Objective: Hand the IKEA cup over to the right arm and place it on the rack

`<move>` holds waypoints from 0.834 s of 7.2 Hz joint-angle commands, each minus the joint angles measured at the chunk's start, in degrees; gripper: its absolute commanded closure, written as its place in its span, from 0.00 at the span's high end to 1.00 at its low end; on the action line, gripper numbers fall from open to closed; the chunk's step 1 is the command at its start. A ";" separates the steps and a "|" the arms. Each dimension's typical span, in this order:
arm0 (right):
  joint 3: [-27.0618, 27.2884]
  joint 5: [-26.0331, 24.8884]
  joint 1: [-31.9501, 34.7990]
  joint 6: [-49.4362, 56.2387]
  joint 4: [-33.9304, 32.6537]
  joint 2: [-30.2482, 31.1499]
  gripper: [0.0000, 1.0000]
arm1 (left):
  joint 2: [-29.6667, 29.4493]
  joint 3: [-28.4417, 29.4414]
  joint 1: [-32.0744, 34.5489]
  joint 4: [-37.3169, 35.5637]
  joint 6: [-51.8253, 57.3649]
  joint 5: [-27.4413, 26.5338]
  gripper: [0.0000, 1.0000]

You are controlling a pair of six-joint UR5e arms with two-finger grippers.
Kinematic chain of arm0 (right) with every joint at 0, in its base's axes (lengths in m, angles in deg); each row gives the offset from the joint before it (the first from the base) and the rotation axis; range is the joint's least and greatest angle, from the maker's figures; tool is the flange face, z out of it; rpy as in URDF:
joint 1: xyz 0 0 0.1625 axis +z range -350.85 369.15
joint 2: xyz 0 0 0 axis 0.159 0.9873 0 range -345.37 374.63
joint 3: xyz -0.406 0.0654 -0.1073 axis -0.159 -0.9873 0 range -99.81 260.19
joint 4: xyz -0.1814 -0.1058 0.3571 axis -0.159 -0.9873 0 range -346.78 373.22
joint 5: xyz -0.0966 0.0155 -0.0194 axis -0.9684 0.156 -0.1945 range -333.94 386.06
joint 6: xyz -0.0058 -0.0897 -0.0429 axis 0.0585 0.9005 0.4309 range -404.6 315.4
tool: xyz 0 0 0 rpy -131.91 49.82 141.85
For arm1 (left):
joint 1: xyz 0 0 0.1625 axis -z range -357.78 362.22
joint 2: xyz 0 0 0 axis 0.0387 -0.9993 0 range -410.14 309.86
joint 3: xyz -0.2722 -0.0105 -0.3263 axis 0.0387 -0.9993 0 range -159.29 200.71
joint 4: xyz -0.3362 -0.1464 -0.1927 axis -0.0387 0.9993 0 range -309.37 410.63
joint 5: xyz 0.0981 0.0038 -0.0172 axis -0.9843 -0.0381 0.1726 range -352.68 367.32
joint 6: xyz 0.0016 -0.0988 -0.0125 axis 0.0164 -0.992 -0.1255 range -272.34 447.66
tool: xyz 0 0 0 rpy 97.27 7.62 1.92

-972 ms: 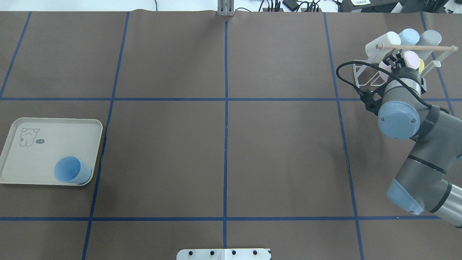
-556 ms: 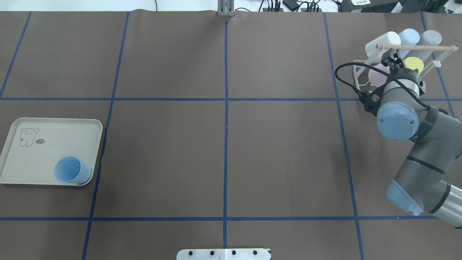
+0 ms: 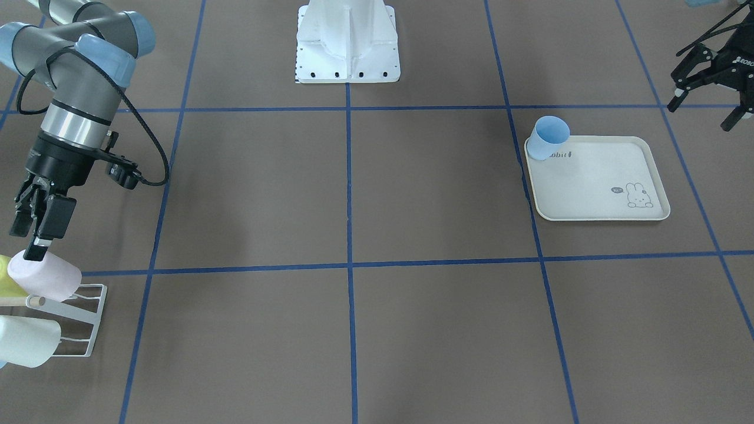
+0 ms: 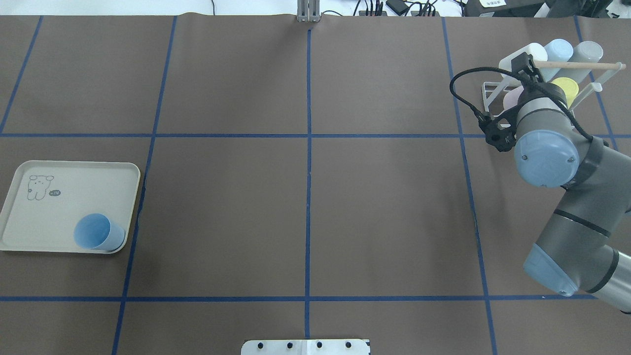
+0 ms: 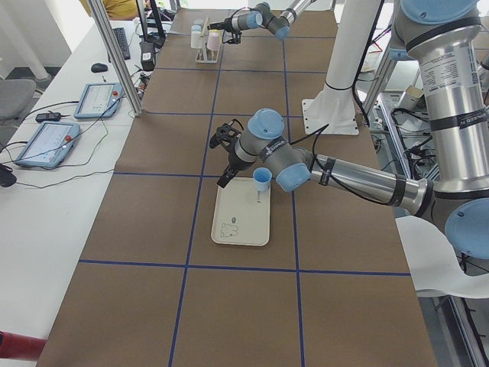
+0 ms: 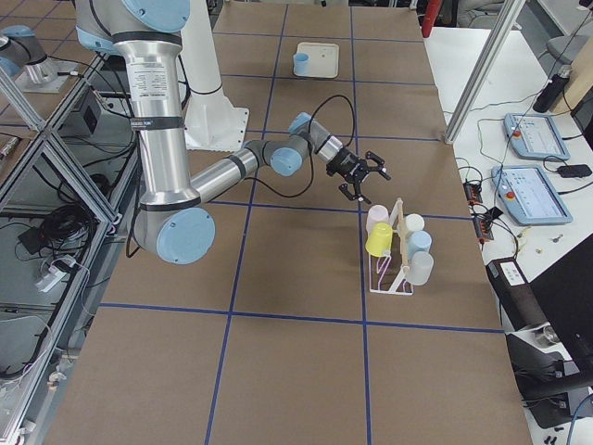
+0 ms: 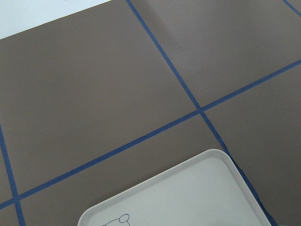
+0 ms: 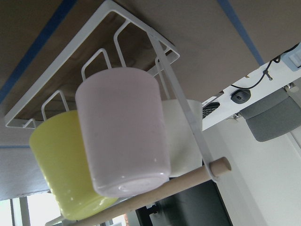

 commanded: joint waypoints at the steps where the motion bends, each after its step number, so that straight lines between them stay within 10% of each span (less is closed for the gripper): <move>1: 4.02 6.13 0.00 -14.70 -0.02 -0.15 0.98 | 0.16 5.64 -0.37 8.75 -3.92 -0.32 1.00; 6: 9.66 22.30 -2.36 -64.70 7.74 0.03 1.00 | -0.19 5.94 -20.63 13.54 -25.08 -15.86 1.00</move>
